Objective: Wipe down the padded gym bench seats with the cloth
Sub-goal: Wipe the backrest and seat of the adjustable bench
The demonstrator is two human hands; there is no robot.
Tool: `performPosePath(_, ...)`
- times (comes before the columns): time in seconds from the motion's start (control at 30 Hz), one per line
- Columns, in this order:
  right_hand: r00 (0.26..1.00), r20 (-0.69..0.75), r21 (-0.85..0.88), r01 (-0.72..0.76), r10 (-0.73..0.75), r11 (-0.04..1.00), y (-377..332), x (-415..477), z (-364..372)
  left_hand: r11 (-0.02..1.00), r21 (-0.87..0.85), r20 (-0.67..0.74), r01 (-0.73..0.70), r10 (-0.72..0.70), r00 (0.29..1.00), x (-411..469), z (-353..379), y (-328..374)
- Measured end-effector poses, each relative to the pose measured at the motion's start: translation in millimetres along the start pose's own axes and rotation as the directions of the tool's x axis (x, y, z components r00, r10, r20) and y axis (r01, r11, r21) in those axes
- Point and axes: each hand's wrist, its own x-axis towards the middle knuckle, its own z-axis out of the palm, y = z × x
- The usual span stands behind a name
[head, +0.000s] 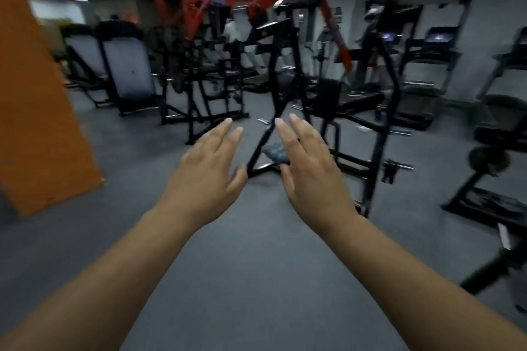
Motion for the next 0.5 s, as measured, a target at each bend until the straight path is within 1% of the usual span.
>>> performPosePath(0.1, 0.993, 0.045, 0.126, 0.102, -0.108, 0.987, 16, 63, 70, 0.985, 0.072, -0.033, 0.155, -0.153, 0.988, 43, 14, -46)
performPosePath(0.2, 0.973, 0.078, 0.261, 0.189, -0.216, 0.947, 3, 113, 136, 0.944, 0.154, -0.062, 0.293, -0.287, 0.956, 58, 14, -99)
performPosePath(0.33, 0.916, 0.082, 0.445, 0.319, -0.393, 0.837, -46, 168, 226, 0.837, 0.234, -0.129, 0.494, -0.477, 0.870, 53, 8, -181)
performPosePath(0.43, 0.864, 0.043, 0.530, 0.407, -0.502, 0.744, -94, 203, 288, 0.751, 0.283, -0.202, 0.597, -0.562, 0.802, 48, -1, -243)
performPosePath(0.5, 0.836, 0.028, 0.587, 0.430, -0.548, 0.686, -130, 227, 325, 0.693, 0.304, -0.233, 0.653, -0.611, 0.757, 45, -11, -282)
